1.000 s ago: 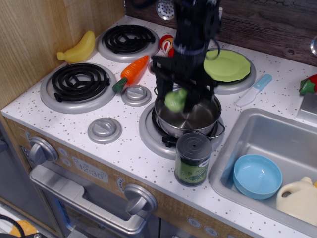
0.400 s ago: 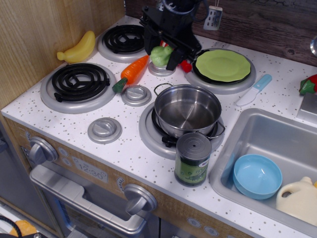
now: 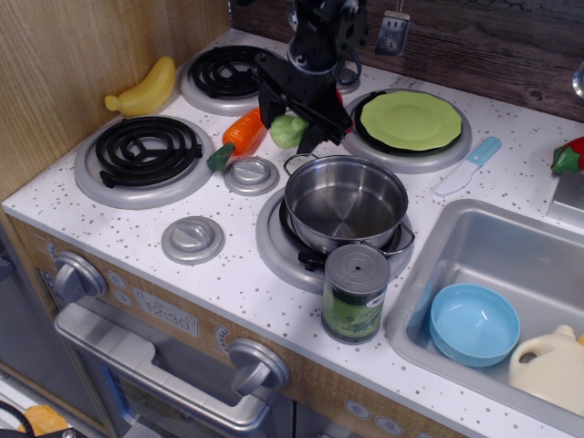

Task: Take broccoli out of pan

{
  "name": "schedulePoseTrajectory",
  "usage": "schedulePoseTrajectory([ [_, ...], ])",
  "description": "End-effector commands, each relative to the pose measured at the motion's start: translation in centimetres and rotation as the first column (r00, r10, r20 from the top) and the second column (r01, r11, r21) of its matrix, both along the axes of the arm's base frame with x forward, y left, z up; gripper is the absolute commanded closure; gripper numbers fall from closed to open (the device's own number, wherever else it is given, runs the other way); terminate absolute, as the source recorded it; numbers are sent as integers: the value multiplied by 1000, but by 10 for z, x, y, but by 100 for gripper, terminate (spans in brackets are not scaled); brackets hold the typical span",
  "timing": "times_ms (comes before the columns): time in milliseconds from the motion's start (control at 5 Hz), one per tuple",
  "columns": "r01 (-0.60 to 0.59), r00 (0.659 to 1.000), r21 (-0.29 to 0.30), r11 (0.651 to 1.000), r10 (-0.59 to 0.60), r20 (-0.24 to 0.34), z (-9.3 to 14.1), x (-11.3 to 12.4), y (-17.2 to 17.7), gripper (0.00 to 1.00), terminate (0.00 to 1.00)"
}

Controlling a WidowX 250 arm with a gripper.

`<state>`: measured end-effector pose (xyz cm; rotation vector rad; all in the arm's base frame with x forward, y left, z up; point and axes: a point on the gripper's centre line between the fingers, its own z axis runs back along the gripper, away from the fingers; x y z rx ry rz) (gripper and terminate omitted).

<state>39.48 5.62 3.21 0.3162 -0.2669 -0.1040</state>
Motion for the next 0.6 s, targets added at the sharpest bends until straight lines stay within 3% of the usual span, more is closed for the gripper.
schedulePoseTrajectory([
  [0, -63, 995, -50, 997, 67, 69, 17, 9, 0, 0, 0],
  [200, -63, 995, -50, 997, 67, 69, 17, 9, 0, 0, 0],
  [400, -63, 995, -50, 997, 67, 69, 17, 9, 0, 0, 100],
])
